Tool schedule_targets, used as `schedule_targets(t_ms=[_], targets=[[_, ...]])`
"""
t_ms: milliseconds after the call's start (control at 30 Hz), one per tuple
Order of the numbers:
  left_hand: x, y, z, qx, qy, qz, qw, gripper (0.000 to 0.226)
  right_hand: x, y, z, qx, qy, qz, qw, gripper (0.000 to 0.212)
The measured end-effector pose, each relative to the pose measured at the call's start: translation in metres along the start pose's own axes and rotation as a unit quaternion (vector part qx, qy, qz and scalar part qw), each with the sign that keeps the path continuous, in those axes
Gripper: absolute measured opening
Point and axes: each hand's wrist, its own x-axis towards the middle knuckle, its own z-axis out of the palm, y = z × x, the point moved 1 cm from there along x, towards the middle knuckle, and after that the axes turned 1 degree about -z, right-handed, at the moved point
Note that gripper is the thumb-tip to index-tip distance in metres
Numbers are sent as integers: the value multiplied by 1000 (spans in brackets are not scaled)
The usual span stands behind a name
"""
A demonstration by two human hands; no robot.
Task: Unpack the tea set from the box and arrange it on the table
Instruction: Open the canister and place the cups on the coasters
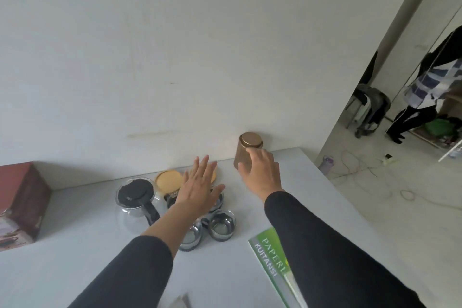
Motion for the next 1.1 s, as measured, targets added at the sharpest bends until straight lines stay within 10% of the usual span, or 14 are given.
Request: schedule_targets(t_ms=[600,1100], targets=[[207,81,102,-244,21,-198,949,111,201,89,62,55,-142,-75,985,47],[231,79,119,-289,73,-238,924,85,202,99,86,0,-72,-42,996,54]])
